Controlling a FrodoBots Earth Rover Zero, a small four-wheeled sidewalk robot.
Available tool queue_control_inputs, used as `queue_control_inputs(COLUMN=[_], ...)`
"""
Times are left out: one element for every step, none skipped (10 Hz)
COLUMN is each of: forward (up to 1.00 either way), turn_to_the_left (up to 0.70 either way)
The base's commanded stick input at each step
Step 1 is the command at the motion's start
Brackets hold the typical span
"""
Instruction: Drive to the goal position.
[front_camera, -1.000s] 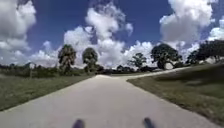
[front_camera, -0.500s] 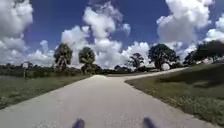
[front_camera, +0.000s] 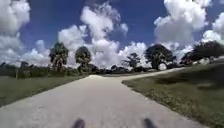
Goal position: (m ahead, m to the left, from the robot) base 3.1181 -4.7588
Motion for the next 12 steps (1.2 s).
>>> queue_control_inputs(forward=[0.70,0.70,0.70,0.70,0.70,0.70,0.70,0.70,0.70,0.70,0.70,0.70], turn_to_the_left=[0.01,0.05,0.35,0.35,0.35,0.35,0.00,0.00,0.00,0.00,0.00,0.15])
